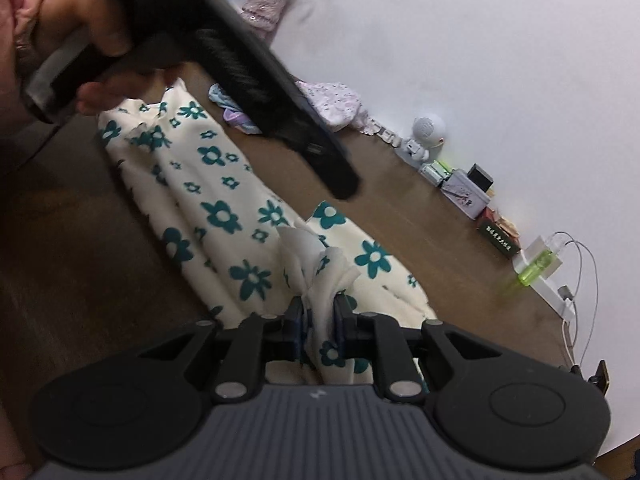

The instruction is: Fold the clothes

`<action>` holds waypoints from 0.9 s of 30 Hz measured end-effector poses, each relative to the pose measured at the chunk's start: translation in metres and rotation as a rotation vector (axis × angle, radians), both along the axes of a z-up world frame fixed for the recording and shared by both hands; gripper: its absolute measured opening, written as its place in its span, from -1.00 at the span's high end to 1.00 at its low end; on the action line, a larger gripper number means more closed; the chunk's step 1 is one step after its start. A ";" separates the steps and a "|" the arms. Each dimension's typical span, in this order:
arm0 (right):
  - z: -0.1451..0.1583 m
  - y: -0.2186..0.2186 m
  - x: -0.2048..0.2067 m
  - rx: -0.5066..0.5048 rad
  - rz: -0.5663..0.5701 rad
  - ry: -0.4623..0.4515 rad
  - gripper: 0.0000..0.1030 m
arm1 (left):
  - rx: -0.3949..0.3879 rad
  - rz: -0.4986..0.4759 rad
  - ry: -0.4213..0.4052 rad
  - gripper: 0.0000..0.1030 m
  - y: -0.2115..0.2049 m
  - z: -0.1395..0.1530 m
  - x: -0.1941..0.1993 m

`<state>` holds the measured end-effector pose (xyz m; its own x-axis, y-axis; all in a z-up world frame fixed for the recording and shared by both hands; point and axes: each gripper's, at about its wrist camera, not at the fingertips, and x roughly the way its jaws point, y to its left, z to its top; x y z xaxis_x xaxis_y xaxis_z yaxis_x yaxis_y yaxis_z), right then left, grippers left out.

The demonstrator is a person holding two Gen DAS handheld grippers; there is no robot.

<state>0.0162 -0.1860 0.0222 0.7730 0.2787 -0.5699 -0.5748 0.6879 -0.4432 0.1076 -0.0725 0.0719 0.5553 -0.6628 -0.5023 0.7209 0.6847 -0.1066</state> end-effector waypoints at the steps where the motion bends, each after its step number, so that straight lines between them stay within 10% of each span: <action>1: -0.002 0.002 -0.001 0.002 0.000 0.000 0.68 | -0.001 -0.014 0.020 0.39 -0.006 -0.003 0.004; 6: -0.006 0.000 0.001 0.031 -0.006 -0.001 0.61 | 0.041 -0.034 0.143 0.47 -0.032 -0.026 0.026; 9: 0.003 -0.008 -0.004 0.095 0.006 0.017 0.21 | 0.054 -0.011 0.206 0.48 -0.036 -0.041 0.037; 18: 0.037 -0.070 -0.016 0.431 -0.091 0.142 0.23 | 0.029 -0.006 0.239 0.48 -0.031 -0.052 0.042; 27: 0.019 -0.059 -0.016 0.333 0.016 0.129 0.11 | 0.011 -0.006 0.260 0.48 -0.029 -0.053 0.044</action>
